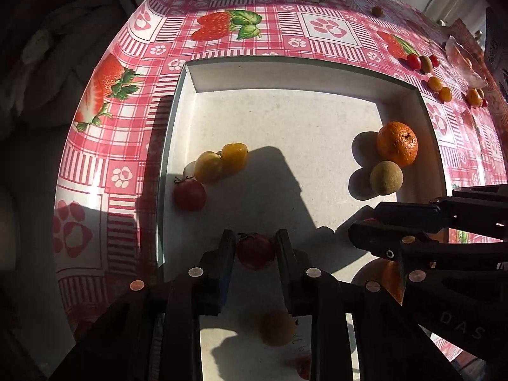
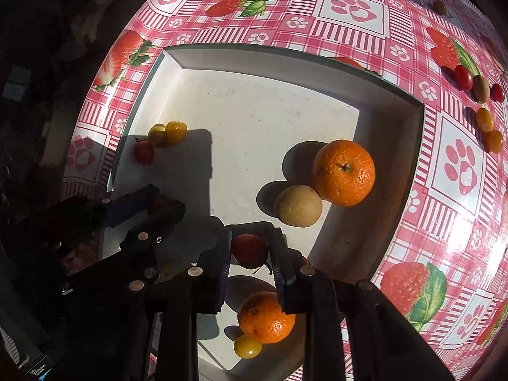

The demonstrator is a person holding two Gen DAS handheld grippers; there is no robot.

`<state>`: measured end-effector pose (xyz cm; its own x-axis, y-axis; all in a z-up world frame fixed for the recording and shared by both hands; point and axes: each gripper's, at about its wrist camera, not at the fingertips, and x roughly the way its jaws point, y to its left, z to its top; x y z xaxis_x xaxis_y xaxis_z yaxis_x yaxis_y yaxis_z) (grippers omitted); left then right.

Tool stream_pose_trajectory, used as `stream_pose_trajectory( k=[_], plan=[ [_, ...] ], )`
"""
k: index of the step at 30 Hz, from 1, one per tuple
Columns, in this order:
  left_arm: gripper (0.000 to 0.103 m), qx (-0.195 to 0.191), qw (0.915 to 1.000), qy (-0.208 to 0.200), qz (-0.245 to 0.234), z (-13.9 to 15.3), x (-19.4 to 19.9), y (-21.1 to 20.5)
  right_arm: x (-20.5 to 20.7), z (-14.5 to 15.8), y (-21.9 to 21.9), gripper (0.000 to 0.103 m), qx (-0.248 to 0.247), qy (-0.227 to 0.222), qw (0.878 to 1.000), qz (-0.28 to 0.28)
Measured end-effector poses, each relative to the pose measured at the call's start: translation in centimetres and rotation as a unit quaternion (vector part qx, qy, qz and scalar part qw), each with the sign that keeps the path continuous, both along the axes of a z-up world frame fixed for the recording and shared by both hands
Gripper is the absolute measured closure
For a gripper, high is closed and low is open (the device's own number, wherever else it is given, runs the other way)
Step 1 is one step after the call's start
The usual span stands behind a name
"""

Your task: Organize fruits

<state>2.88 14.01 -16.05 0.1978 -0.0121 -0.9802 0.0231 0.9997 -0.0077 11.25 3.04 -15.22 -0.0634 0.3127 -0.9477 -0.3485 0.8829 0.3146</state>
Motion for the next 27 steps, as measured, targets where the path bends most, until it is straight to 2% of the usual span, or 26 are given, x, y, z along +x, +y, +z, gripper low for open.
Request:
stream_pose_trajectory(
  k=[1,2,3,5,6,7,9,10,11,12,15,22,27],
  plan=[
    [0.061,0.005,1.0000,0.001,0.004,0.0,0.0,0.1,0.1,0.0,-0.2,0.075,0.001,0.002,1.000,-0.004],
    [0.049,0.010,0.9999,-0.002,0.010,0.1,0.1,0.3,0.1,0.0,-0.5,0.075,0.003,0.004,1.000,-0.010],
    [0.043,0.010,0.9998,-0.007,0.014,0.2,0.1,0.5,0.2,0.2,-1.1,0.071,0.008,0.007,1.000,-0.016],
    [0.042,0.002,0.9998,-0.011,0.014,0.5,0.1,0.9,0.4,0.5,-1.9,0.052,0.024,0.012,0.999,-0.028],
    [0.042,0.003,0.9999,-0.010,0.011,0.6,0.1,0.9,0.3,0.8,-2.2,0.037,0.033,0.011,0.999,-0.032],
    [0.042,0.007,0.9999,-0.008,0.007,0.7,0.0,0.7,0.2,1.2,-2.3,0.033,0.038,0.008,0.999,-0.032],
    [0.041,0.010,0.9999,-0.011,0.002,1.2,-0.1,0.2,0.0,2.1,-2.5,0.032,0.039,0.000,0.999,-0.028],
    [0.036,0.010,0.9999,-0.013,0.001,1.5,-0.3,0.2,-0.2,2.5,-2.6,0.029,0.037,-0.003,0.999,-0.028],
    [0.015,0.009,0.9998,-0.017,0.002,1.9,-0.4,0.0,-0.3,3.0,-2.7,0.027,0.035,-0.006,0.999,-0.028],
    [0.001,0.006,0.9997,-0.025,0.003,2.4,-0.7,-0.1,-0.5,3.3,-2.9,0.023,0.033,-0.009,0.999,-0.030],
    [0.001,0.004,0.9994,-0.034,-0.001,3.7,-1.4,-0.7,-1.2,4.6,-3.8,0.020,0.026,-0.018,0.999,-0.041],
    [0.001,0.038,0.9989,-0.028,-0.006,5.0,-3.0,-2.1,-2.8,7.2,-5.1,0.015,-0.005,-0.047,0.998,-0.047],
    [0.001,0.021,0.9994,-0.028,0.002,7.0,-4.0,-2.2,-3.9,9.2,-5.8,0.015,-0.032,-0.061,0.997,-0.041]
  ],
)
